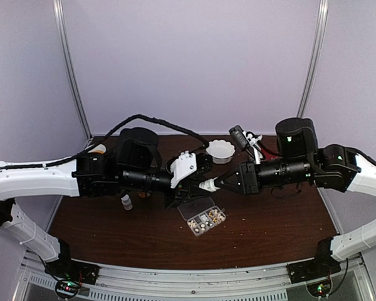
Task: Sort the pills into containers
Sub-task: Screw the lid of the pill bottle onto the pill bottle.
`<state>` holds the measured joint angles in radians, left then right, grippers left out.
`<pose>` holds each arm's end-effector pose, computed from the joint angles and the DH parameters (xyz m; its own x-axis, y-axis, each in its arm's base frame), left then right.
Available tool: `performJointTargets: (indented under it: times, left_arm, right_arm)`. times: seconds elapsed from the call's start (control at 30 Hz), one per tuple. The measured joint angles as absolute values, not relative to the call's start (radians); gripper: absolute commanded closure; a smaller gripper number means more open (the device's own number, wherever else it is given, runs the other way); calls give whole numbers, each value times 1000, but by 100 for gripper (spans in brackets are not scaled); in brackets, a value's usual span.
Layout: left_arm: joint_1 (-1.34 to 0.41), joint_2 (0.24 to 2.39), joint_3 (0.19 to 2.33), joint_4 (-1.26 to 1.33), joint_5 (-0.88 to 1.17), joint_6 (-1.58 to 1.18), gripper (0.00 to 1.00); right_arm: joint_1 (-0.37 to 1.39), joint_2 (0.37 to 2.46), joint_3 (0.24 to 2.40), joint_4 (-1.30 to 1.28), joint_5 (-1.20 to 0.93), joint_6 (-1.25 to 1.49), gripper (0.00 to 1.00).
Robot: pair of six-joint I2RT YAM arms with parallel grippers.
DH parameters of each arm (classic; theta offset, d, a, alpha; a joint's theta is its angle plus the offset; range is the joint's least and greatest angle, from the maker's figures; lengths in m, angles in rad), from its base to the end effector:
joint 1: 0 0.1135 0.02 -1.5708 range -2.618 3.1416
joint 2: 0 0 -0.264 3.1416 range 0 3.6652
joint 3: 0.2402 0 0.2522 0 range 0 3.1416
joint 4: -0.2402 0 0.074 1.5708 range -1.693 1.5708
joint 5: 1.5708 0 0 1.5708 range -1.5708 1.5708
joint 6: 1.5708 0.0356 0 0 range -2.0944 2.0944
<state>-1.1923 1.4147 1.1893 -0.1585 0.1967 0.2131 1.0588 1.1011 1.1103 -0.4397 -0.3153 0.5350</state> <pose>0.1163 -0.3112 0.3372 0.0716 0.3812 -0.9217 0.9854 0.1160 0.1246 0.1094 0.2172 0.3662 -0.6688 -0.2007 -0.7158 -0.7275 0.3748 0.5747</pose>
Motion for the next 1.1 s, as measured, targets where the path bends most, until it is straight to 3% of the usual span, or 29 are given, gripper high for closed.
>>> performJointTargets:
  times: [0.37,0.4,0.57,0.67,0.83,1.1]
  left_arm:
    - [-1185,1416,1189,-242,116,299,100]
    - [-1186,1416,1189,-245,112,307,100]
    - [-1186,1416,1189,-264,78,354,100]
    - [-1193,1420,1189,-245,59,377,100]
    - [-1195,1419,1177,-202,44,376,100]
    - [-1195,1409,1125,-195,69,344,100]
  right_arm:
    - [1005,1186,1108,-414,-438,1092,97]
    - [1001,1186,1100,-403,-448,1139,92]
    - [978,1183,1026,-275,-499,1385,40]
    - [977,1192,1012,-190,-542,1487,24]
    - [949,1179,1058,-241,-553,1407,20]
    - [844,1031,1045,-374,-511,840,25]
